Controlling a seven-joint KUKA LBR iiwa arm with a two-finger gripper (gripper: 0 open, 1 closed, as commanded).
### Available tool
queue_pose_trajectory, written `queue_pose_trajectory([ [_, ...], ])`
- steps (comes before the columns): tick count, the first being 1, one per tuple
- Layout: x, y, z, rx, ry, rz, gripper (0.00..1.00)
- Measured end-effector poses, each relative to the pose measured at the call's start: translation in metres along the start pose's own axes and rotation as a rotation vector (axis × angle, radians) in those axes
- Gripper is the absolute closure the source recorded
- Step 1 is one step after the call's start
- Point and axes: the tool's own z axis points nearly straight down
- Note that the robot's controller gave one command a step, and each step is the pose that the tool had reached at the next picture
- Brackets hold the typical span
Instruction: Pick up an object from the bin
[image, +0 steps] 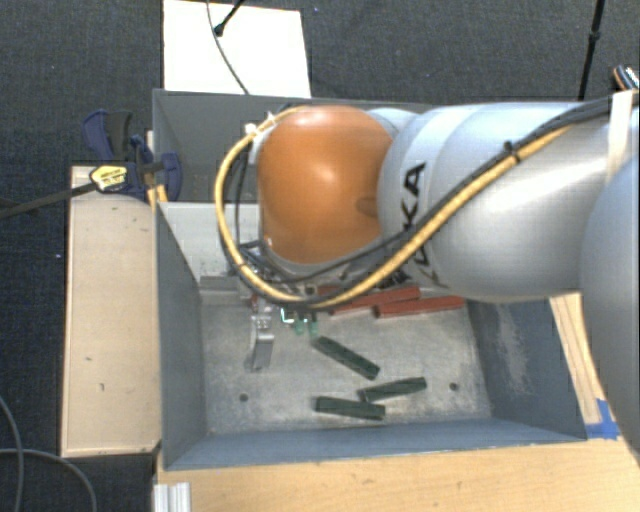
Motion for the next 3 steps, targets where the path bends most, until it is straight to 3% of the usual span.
queue_pose_trajectory([
  [1, -0.028, -0.053, 0.098, 0.003, -0.001, 0.066, 0.0],
  [2, -0.036, -0.102, 0.17, 0.002, -0.001, 0.174, 0.0],
  [3, 0.037, -0.149, 0.163, 0.002, 0.0, 0.238, 0.0],
])
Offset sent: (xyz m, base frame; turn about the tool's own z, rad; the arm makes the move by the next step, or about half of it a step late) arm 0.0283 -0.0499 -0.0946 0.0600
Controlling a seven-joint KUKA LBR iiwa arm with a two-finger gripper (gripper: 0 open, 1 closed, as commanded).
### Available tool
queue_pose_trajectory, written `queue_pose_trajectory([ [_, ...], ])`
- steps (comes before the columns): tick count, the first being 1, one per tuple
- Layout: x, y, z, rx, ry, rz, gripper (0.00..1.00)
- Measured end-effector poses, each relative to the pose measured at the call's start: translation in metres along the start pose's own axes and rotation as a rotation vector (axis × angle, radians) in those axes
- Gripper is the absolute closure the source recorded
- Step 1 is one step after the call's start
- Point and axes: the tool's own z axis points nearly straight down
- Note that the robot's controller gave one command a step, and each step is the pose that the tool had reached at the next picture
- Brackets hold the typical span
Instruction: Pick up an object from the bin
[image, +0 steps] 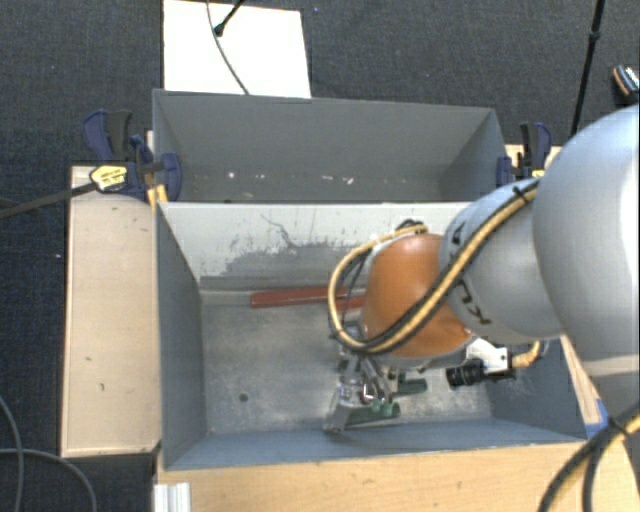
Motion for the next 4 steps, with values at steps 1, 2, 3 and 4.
queue_pose_trajectory([
  [1, -0.027, -0.065, 0.004, -0.001, -0.006, -0.204, 0.0],
  [2, -0.026, -0.063, 0.004, -0.003, -0.005, -0.2, 1.0],
  [3, -0.031, -0.058, -0.111, -0.005, -0.015, -0.173, 1.0],
  [4, -0.06, -0.034, -0.309, -0.006, -0.019, -0.167, 1.0],
])
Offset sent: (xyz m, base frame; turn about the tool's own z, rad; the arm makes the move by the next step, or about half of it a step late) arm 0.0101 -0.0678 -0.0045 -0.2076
